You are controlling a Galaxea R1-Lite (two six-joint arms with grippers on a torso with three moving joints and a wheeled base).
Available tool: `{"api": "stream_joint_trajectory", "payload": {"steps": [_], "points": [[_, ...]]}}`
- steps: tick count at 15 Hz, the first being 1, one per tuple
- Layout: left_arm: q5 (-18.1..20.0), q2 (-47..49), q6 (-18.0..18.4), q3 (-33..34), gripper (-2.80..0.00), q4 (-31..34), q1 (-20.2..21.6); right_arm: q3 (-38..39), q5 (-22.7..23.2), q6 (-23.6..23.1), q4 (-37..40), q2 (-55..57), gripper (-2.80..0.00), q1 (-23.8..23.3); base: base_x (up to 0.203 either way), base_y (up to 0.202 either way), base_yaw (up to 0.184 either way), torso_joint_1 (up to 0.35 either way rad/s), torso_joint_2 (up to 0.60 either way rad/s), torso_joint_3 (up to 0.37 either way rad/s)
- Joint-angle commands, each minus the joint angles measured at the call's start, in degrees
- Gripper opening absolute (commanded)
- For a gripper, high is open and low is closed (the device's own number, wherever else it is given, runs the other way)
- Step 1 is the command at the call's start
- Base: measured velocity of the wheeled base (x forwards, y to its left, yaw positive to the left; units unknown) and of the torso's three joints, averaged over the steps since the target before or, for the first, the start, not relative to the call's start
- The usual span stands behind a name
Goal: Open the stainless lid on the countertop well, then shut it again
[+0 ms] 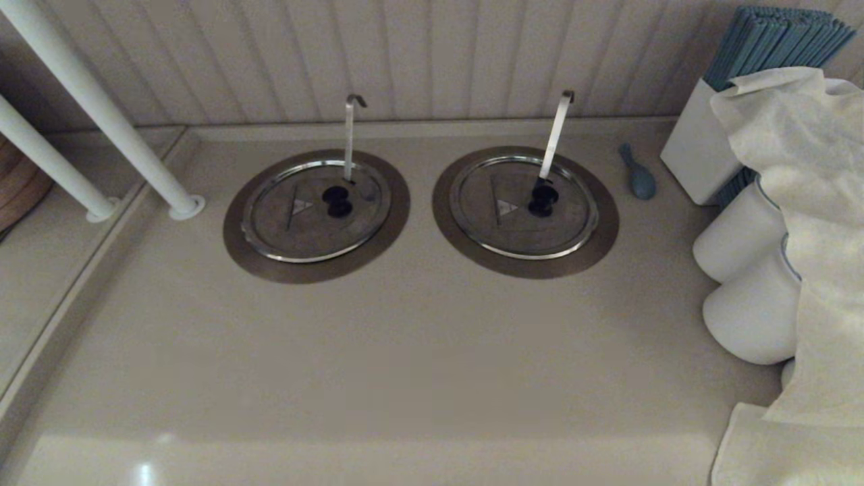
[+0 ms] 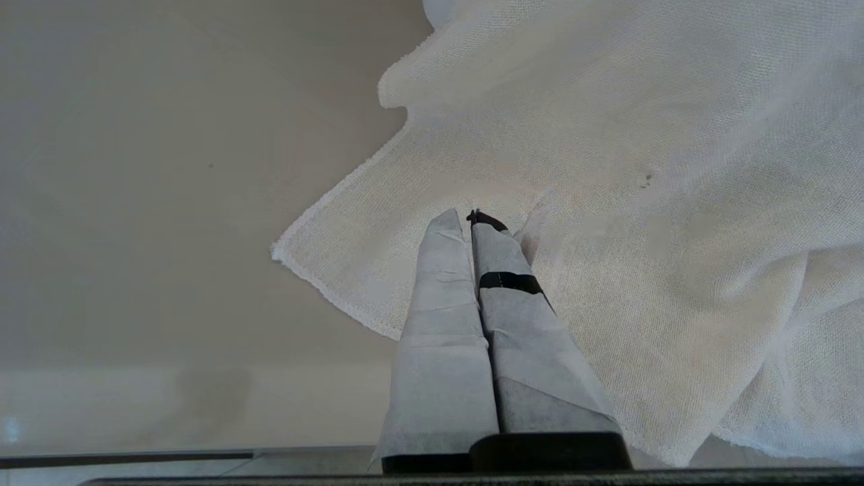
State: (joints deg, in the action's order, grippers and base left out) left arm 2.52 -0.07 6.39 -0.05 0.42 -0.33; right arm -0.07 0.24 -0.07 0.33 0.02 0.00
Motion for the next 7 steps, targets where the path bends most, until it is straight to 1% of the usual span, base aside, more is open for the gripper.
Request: {"api": "stream_joint_trajectory", "payload": {"steps": [1, 5, 7], "points": [[0.0, 0.2, -0.1, 0.0, -2.8, 0.0, 0.0, 0.0, 0.0, 0.0, 0.0, 0.0, -2.8, 0.0, 0.0, 0.0, 0.0, 0.0, 0.0, 0.0], [0.0, 0.2, -0.2, 0.0, -2.8, 0.0, 0.0, 0.0, -0.1, 0.0, 0.0, 0.0, -2.8, 0.0, 0.0, 0.0, 0.0, 0.0, 0.0, 0.0], [-1.2, 0.2, -0.8, 0.0, -2.8, 0.0, 0.0, 0.0, -0.1, 0.0, 0.0, 0.0, -2.8, 0.0, 0.0, 0.0, 0.0, 0.0, 0.0, 0.0]]}}
